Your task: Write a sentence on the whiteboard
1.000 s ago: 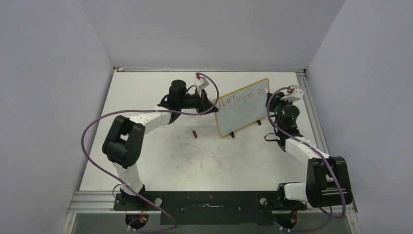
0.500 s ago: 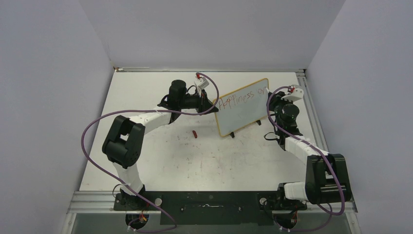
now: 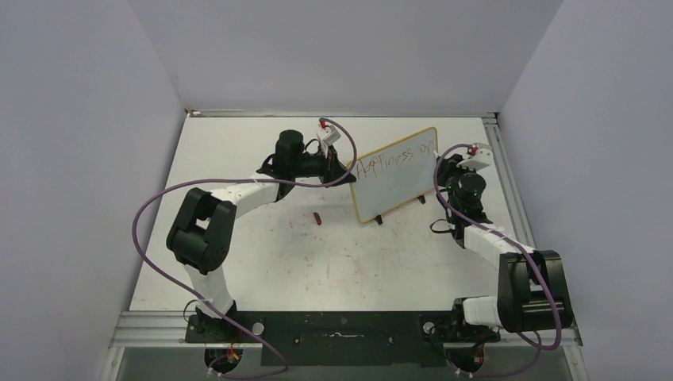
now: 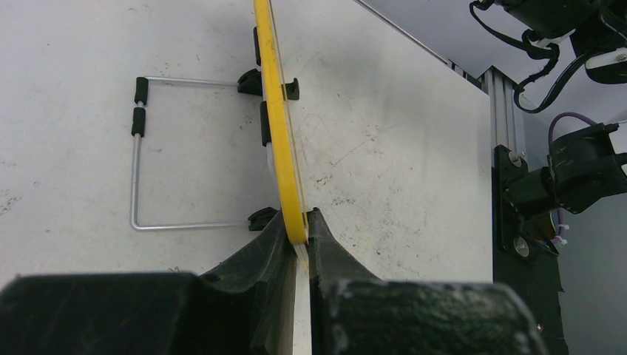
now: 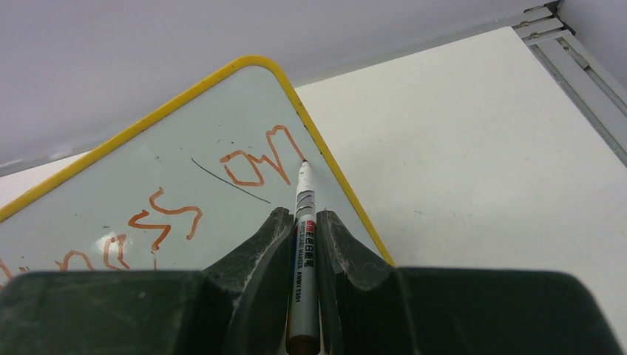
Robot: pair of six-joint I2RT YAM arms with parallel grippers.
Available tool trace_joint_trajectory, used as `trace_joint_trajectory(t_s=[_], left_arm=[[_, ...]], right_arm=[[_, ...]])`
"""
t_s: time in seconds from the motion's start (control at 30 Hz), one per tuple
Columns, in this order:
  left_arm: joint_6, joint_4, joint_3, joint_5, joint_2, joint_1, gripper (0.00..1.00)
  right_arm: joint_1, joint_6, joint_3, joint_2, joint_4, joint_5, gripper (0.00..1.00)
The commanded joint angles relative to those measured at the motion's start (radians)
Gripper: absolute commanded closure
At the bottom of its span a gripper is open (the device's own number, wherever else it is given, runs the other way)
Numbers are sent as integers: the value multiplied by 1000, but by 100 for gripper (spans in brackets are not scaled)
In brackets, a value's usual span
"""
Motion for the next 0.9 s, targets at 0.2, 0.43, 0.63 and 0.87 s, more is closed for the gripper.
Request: trace_joint_trajectory(t_s=[0.2,0.43,0.63,0.87], left_arm=[[15,17,12,44,-23,-4,100],[3,7,21,37,-18,3,100],[0,-14,32,36,-18,3,100],[7,-42,44,38,-18,5,100]], right_arm=[[-3,-1,-12,-16,-18,24,95],[6,21,-20,-245,-119,44,95],[98,47,-13,-322,-218,-105,95],[279,108,-96,-363,-207,-245,95]])
